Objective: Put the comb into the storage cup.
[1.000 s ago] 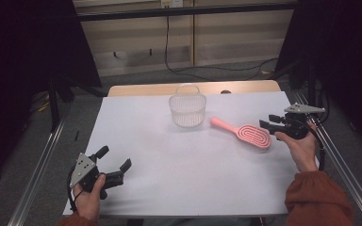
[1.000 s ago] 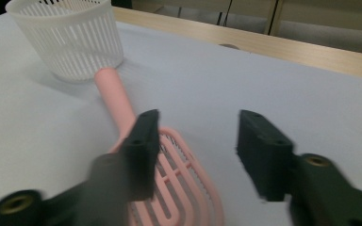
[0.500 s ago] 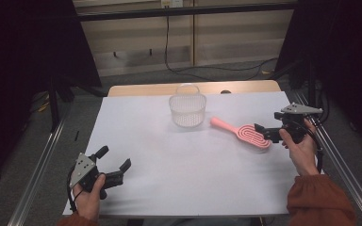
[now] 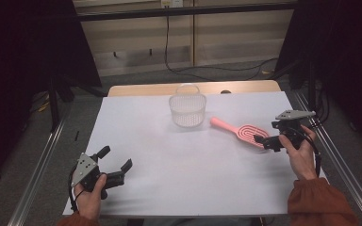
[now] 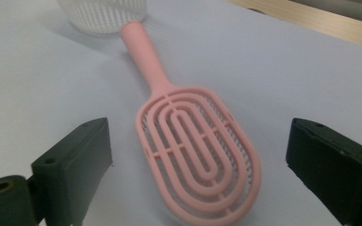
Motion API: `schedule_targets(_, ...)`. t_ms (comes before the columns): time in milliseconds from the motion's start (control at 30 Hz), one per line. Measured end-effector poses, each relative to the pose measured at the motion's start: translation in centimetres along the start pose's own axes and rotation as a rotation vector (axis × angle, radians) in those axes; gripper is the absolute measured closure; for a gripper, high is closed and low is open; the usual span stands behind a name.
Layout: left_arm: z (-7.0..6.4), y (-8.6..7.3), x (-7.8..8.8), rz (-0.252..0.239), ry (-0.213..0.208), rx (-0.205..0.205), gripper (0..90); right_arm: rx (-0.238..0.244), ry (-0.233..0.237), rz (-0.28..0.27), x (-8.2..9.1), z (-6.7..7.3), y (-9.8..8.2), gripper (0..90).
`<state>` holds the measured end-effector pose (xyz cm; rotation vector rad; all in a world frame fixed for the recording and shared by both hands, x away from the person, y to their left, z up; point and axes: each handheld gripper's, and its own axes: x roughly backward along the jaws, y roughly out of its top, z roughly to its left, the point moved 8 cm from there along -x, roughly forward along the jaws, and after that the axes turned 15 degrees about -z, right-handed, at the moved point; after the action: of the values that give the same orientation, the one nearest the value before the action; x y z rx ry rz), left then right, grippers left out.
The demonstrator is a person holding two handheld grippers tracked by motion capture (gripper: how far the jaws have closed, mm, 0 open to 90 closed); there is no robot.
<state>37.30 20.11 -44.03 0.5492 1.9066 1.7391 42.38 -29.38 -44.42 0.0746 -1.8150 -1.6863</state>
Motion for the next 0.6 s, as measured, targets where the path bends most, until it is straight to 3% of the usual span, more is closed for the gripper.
schedule_targets(100,0.0,0.0,0.0,0.001,-0.003,-0.001,3.0,-0.009,0.05,0.023,-0.5,0.3,0.7,8.1)
schedule_targets(233,0.0,0.0,0.0,0.001,-0.003,-0.002,3.0,-0.008,0.069,0.029,-1.2,0.4,1.6,3.4)
schedule_targets(400,0.0,0.0,0.1,0.002,-0.006,-0.003,3.0,0.019,0.107,0.097,-2.1,0.2,1.9,3.5)
schedule_targets(567,0.0,0.0,0.0,0.001,-0.005,-0.003,3.0,0.009,0.141,0.134,-2.6,-0.2,2.2,3.6)
schedule_targets(600,0.0,0.0,0.0,0.001,-0.004,-0.003,3.0,0.012,0.142,0.165,-2.8,-0.5,2.2,3.5)
